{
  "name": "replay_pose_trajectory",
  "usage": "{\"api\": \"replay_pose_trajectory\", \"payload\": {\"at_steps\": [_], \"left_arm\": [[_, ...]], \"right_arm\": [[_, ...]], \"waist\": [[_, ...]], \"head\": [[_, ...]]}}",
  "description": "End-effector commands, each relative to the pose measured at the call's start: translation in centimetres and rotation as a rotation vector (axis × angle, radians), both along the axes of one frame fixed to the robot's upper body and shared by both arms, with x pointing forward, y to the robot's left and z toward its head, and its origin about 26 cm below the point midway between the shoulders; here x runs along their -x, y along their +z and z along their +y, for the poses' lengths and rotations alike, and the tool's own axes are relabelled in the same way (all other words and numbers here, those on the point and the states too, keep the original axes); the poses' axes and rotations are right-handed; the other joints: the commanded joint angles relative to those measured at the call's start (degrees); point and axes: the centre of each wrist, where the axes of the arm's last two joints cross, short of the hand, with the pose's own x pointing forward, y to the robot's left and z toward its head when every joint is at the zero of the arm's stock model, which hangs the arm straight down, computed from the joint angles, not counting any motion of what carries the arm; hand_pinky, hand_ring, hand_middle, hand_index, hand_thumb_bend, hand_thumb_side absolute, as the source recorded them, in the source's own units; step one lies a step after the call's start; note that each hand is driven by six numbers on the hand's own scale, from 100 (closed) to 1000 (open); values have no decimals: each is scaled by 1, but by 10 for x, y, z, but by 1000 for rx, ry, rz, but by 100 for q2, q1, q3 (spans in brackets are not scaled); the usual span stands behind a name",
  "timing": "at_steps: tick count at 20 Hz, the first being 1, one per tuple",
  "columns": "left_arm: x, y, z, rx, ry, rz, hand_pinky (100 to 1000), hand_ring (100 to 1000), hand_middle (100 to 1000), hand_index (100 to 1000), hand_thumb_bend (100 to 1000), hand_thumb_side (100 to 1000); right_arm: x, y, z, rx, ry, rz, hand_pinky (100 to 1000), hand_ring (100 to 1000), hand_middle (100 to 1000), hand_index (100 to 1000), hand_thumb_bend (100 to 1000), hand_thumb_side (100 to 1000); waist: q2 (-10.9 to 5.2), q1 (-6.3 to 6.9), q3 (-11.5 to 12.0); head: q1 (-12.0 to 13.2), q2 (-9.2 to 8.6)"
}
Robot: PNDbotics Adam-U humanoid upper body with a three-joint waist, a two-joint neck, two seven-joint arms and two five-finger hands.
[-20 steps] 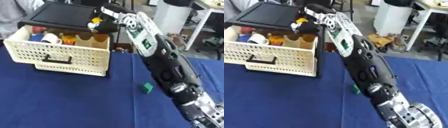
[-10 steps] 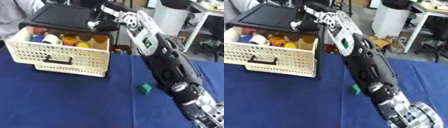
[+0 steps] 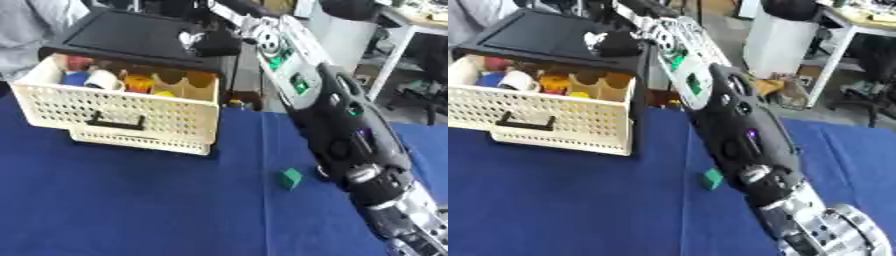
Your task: Pick up objects from table and place into drawer.
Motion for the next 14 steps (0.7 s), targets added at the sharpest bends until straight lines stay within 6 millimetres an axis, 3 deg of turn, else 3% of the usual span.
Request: {"api": "replay_pose_trajectory", "payload": {"at_steps": [1,5,8,10,14], "left_arm": [[5,7,4,-7,22,-34,574,625,669,860,452,876],[5,7,5,-10,28,-33,563,616,656,855,447,877],[5,5,4,-24,21,-18,531,588,625,835,443,879],[5,6,4,-41,18,-8,480,540,577,802,437,877],[5,7,0,-144,2,49,259,335,437,648,393,872]], "right_arm": [[34,39,-29,-185,-40,-252,397,575,548,617,100,582],[72,49,-49,-454,47,-541,286,478,470,527,100,594],[90,48,-60,-590,114,-696,252,446,443,500,100,619],[98,46,-66,-636,143,-743,232,424,423,492,100,636],[109,40,-74,-684,172,-777,191,380,383,467,100,686]], "waist": [[-80,111,-28],[-52,163,-78],[-30,223,-108],[-19,271,-128],[8,388,-183]], "head": [[97,-65],[258,-88],[358,-108],[410,-94],[499,-54]]}}
